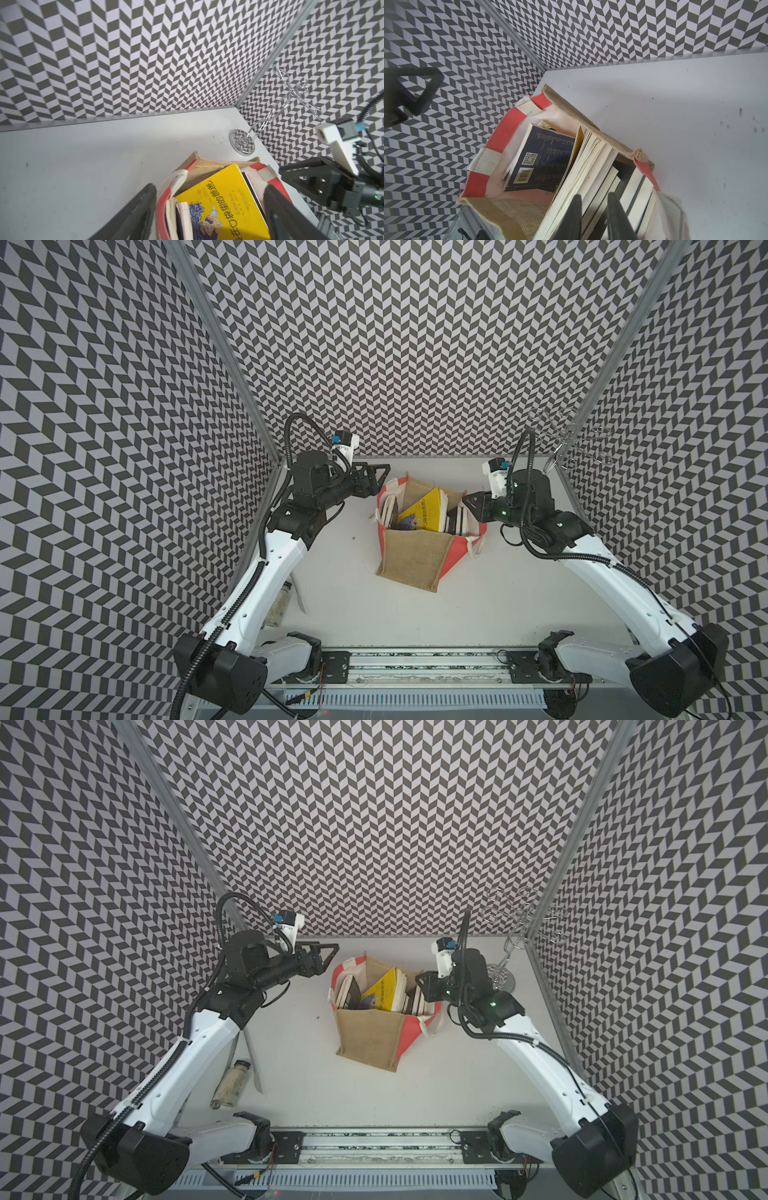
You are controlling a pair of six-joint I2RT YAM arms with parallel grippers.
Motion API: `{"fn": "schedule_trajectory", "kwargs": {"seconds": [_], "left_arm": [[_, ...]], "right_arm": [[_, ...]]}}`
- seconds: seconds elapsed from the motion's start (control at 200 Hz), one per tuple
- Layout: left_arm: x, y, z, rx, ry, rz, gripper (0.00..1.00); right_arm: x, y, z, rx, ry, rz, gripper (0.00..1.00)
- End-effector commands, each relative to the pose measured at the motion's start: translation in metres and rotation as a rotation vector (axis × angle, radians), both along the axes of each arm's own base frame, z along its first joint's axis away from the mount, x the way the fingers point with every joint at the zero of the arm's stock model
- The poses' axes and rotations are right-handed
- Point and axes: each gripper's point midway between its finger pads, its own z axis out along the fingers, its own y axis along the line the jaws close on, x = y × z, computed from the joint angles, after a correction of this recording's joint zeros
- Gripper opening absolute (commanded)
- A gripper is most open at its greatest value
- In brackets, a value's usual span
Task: Put the books into the canvas bag
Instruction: Adjust the canvas bag at the center of the board, then reset both arms
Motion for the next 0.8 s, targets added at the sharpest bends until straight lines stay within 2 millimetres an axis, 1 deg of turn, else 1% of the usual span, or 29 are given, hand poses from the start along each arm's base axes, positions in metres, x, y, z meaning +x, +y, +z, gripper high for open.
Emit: {"fn": "schedule_trajectory", "kwargs": {"seconds": [0.0,0.07,0.1,0.12,0.155,0.185,0.25,0.285,0.305,0.341,0.396,0.436,0.471,0.511,0.576,0.616,0.646,0.711,0.716,0.721,0.751,0.796], "left_arm": [[0.008,0.012,-0.011,-0.029,0.020,0.050,0.80],[0.017,0.027,-0.026,-0.046,0.060,0.115,0.81],[0.020,0.033,-0.033,-0.048,0.072,0.143,0.83],[0.023,0.038,-0.038,-0.048,0.079,0.166,0.84],[0.029,0.049,-0.049,-0.047,0.096,0.216,0.86],[0.033,0.059,-0.057,-0.038,0.108,0.264,0.87],[0.044,0.090,-0.077,-0.013,0.131,0.409,0.89],[0.049,0.109,-0.088,-0.001,0.138,0.507,0.98],[0.051,0.118,-0.094,0.008,0.142,0.547,0.99],[0.054,0.132,-0.104,0.017,0.161,0.592,0.99],[0.056,0.153,-0.118,0.034,0.191,0.673,1.00],[0.055,0.166,-0.128,0.057,0.187,0.728,0.99],[0.054,0.174,-0.137,0.077,0.180,0.764,0.99],[0.050,0.182,-0.146,0.093,0.172,0.800,1.00],[0.044,0.193,-0.160,0.115,0.138,0.851,1.00],[0.038,0.198,-0.173,0.129,0.130,0.880,1.00],[0.034,0.203,-0.180,0.140,0.127,0.907,1.00],[0.025,0.209,-0.200,0.169,0.111,0.934,0.99],[0.025,0.209,-0.201,0.170,0.110,0.935,0.99],[0.024,0.210,-0.203,0.172,0.110,0.937,0.99],[0.020,0.211,-0.211,0.182,0.104,0.943,0.99],[0.017,0.216,-0.216,0.217,0.071,0.962,0.99]], "right_arm": [[-0.001,0.000,0.021,0.030,-0.078,0.011,0.25],[-0.002,-0.002,0.019,0.023,-0.074,0.004,0.29],[-0.002,-0.003,0.020,0.021,-0.077,-0.002,0.33],[-0.003,-0.004,0.022,0.021,-0.082,-0.004,0.40],[-0.005,-0.006,0.028,0.024,-0.101,-0.009,0.54],[-0.004,-0.012,0.031,0.022,-0.119,-0.039,0.65],[-0.002,-0.026,0.038,-0.007,-0.170,-0.105,0.87],[0.001,-0.036,0.037,-0.041,-0.191,-0.142,0.97],[0.003,-0.041,0.035,-0.062,-0.200,-0.162,1.00],[0.008,-0.052,0.028,-0.106,-0.211,-0.194,0.99],[0.017,-0.072,0.009,-0.183,-0.212,-0.269,0.99],[0.025,-0.091,-0.006,-0.242,-0.199,-0.347,0.99],[0.028,-0.100,-0.018,-0.274,-0.201,-0.379,0.99],[0.030,-0.103,-0.030,-0.289,-0.219,-0.384,1.00],[0.031,-0.110,-0.042,-0.290,-0.265,-0.424,0.99],[0.031,-0.116,-0.049,-0.281,-0.298,-0.459,1.00],[0.029,-0.117,-0.057,-0.279,-0.319,-0.458,0.99],[0.027,-0.120,-0.067,-0.262,-0.375,-0.478,1.00],[0.027,-0.120,-0.068,-0.260,-0.379,-0.478,0.99],[0.029,-0.119,-0.063,-0.250,-0.398,-0.483,0.99],[0.028,-0.122,-0.067,-0.248,-0.414,-0.497,0.99],[0.029,-0.127,-0.075,-0.267,-0.427,-0.522,1.00]]}}
